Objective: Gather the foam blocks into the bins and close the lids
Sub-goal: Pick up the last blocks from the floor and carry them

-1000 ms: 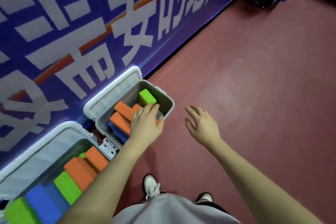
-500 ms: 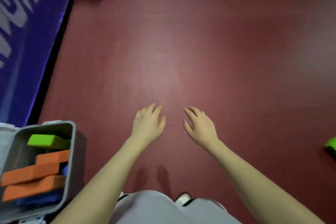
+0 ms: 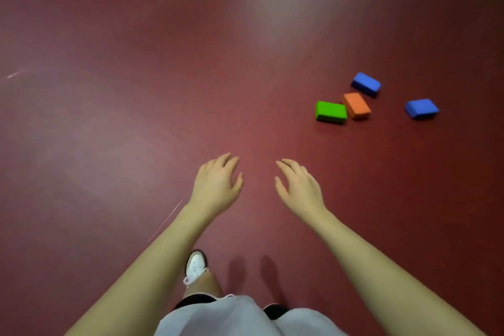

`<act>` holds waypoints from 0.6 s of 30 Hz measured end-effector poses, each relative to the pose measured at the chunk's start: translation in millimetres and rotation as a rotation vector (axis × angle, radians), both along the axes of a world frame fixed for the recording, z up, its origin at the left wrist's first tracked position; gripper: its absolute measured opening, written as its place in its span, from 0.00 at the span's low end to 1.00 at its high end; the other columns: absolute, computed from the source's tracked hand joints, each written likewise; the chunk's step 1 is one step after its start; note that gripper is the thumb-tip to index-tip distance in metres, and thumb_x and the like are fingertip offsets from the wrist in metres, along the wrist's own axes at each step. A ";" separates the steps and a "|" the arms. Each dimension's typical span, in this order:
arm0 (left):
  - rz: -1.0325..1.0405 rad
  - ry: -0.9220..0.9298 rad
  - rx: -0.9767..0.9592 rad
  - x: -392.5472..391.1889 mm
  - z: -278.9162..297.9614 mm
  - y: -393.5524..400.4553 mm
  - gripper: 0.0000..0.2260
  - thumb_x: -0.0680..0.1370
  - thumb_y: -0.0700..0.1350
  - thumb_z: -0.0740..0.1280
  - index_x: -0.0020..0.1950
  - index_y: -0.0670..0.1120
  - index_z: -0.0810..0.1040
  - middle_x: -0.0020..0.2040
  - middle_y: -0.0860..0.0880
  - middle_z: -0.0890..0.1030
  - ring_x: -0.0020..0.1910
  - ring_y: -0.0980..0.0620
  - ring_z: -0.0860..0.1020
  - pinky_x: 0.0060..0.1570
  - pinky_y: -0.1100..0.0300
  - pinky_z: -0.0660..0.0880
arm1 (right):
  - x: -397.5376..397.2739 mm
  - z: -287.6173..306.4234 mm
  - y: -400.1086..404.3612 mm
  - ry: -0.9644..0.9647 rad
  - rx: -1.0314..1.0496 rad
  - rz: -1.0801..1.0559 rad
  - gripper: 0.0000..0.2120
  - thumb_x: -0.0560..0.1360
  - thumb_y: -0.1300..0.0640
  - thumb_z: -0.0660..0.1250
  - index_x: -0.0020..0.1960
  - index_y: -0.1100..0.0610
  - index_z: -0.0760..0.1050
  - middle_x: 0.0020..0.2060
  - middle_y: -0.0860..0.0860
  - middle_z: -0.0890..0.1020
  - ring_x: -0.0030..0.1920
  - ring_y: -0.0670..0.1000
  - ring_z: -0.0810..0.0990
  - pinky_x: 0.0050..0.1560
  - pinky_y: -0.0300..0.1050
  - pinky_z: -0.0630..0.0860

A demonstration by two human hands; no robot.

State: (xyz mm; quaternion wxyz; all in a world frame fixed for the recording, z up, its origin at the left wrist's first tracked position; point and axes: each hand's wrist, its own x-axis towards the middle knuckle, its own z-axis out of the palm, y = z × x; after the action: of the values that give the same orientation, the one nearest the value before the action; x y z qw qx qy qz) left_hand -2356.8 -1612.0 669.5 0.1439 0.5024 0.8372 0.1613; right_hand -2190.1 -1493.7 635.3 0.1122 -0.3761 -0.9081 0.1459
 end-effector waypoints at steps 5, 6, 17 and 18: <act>-0.230 0.041 0.003 -11.3 0.0 109.0 0.22 0.76 0.52 0.58 0.67 0.44 0.74 0.68 0.42 0.73 0.62 0.38 0.74 0.60 0.50 0.67 | 12.9 -0.9 62.7 0.014 -0.027 -0.243 0.19 0.77 0.55 0.65 0.67 0.59 0.73 0.67 0.54 0.74 0.60 0.60 0.76 0.59 0.52 0.73; -0.264 0.049 0.009 -15.2 0.1 129.3 0.21 0.78 0.51 0.59 0.68 0.44 0.74 0.69 0.42 0.72 0.63 0.38 0.73 0.61 0.50 0.67 | 11.3 -0.9 75.1 0.003 -0.030 -0.278 0.20 0.78 0.55 0.64 0.68 0.58 0.73 0.67 0.54 0.73 0.61 0.59 0.75 0.60 0.52 0.72; -0.570 0.068 0.027 -65.1 5.5 336.8 0.21 0.80 0.49 0.61 0.72 0.46 0.69 0.73 0.44 0.68 0.67 0.41 0.69 0.64 0.53 0.63 | -32.5 18.0 230.9 -0.003 -0.016 -0.563 0.20 0.78 0.54 0.64 0.69 0.56 0.72 0.67 0.52 0.74 0.63 0.58 0.74 0.60 0.51 0.71; -0.580 0.066 0.024 -67.1 5.9 353.6 0.21 0.80 0.49 0.61 0.72 0.46 0.69 0.73 0.44 0.68 0.67 0.41 0.69 0.64 0.53 0.63 | -34.2 17.9 244.6 -0.010 -0.015 -0.568 0.20 0.78 0.54 0.64 0.69 0.56 0.72 0.67 0.52 0.74 0.63 0.58 0.74 0.60 0.51 0.71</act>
State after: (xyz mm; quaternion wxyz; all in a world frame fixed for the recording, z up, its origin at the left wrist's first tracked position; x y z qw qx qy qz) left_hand -2423.9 -1258.3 675.3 0.1505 0.7273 0.6610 0.1069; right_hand -2224.4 -1249.1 653.2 0.1415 -0.6169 -0.7659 0.1136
